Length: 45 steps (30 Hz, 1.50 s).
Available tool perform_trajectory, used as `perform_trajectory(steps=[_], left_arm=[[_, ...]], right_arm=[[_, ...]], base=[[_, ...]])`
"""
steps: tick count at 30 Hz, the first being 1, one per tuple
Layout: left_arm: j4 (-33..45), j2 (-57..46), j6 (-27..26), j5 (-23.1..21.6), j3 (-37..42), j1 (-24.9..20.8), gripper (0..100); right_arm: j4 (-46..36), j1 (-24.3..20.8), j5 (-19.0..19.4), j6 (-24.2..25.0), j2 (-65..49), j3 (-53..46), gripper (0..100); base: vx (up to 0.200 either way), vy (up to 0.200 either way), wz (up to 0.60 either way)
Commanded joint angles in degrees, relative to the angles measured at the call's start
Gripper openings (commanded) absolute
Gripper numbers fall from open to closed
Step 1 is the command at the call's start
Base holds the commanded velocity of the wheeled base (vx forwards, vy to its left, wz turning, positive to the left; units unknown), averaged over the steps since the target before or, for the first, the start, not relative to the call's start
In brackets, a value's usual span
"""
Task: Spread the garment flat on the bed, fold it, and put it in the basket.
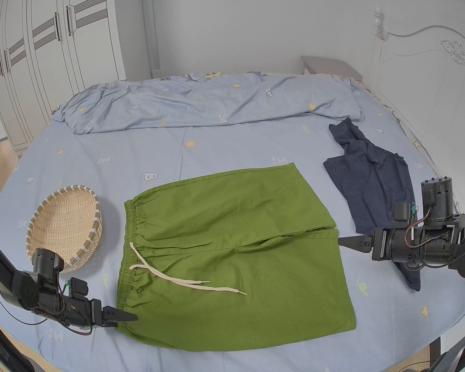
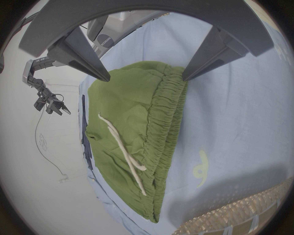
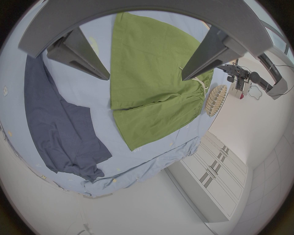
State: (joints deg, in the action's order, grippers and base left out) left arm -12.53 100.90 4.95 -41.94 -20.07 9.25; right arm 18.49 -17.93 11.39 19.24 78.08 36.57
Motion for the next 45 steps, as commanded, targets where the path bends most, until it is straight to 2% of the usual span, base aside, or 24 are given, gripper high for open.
perform_trajectory(steps=[1,17,21,29,30,43,45], left_arm=[[-0.04,2.28,-0.73,1.33,0.64,0.06,100],[-0.21,1.75,-1.26,1.24,0.99,-0.20,100],[-2.32,2.72,-0.82,-1.66,0.73,-0.38,100],[-2.59,3.78,-0.91,-1.83,0.82,-0.38,100],[-2.59,3.78,-0.91,-1.83,0.82,-0.38,0],[-2.59,-0.27,-1.35,-1.22,2.40,2.79,0],[-2.59,-1.06,-1.52,-1.22,2.49,4.02,0]], right_arm=[[-0.04,-1.58,-0.05,0.01,-0.74,-0.19,100],[0.05,-2.19,-0.14,0.10,-0.56,-0.36,100],[0.05,-2.28,-0.14,0.10,-0.56,-0.36,100],[0.05,-2.19,-0.14,0.19,-0.65,-0.36,100],[0.05,-2.19,-0.14,0.19,-0.65,-0.36,100],[-0.04,-1.32,-0.22,0.19,-0.82,-1.42,100],[-1.09,0.79,0.48,0.19,-2.85,-3.35,100]], base=[[0.000,0.000,0.00],[0.000,0.000,0.00],[0.000,0.000,0.00],[0.000,0.000,0.00],[0.000,0.000,0.00],[0.000,0.000,0.00],[0.000,0.000,0.00]])
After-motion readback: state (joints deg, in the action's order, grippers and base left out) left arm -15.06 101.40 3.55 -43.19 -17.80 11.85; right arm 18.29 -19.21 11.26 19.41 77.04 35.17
